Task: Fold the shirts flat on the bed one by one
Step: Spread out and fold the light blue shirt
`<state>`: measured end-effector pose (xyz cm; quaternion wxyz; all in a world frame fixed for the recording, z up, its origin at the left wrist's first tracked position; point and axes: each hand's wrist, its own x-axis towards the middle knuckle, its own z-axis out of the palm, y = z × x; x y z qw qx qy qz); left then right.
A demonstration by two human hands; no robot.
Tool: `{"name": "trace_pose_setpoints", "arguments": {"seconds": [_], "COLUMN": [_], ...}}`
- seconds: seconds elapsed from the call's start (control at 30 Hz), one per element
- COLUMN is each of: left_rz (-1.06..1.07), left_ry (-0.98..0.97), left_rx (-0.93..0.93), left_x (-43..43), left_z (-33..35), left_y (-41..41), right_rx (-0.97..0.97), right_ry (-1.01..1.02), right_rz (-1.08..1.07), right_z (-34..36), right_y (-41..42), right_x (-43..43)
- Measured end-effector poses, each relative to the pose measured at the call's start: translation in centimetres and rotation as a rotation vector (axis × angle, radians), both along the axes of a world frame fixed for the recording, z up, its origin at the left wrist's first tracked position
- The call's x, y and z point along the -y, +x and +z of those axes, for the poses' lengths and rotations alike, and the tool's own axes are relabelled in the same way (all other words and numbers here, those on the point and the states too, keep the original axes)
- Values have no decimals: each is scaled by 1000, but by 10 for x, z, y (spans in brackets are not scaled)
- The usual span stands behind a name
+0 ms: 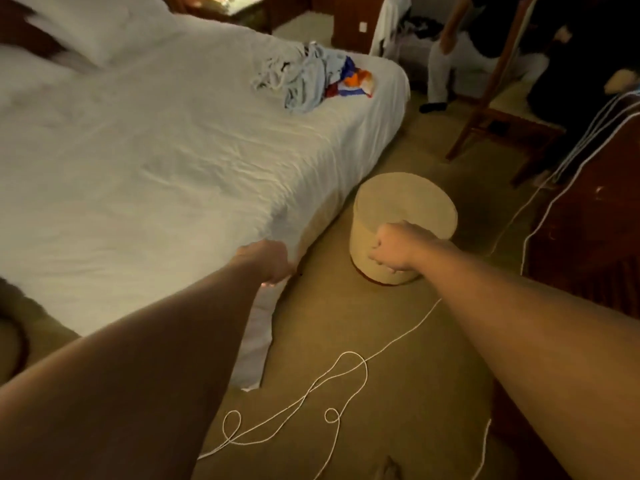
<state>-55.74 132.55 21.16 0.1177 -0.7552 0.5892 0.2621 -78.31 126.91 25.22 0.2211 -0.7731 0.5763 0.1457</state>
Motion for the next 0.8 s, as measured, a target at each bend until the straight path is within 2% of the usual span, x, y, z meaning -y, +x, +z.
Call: {"name": "trace_pose_setpoints", "arguments": {"seconds": [0.2, 0.5, 0.8], "left_rz": [198, 495, 719], "left_ry": [8, -53, -54], "left_rx": [16, 3, 10], "left_x": [41, 156, 241], "left_z": [19, 70, 63], "left_y": [61, 110, 212], "right_rx": [-42, -17, -42], "right_ry": [-7, -16, -81], "right_rz": [161, 429, 658], "right_z": [16, 57, 60], "right_y": [56, 139, 274], "right_x": [83, 246, 385]}}
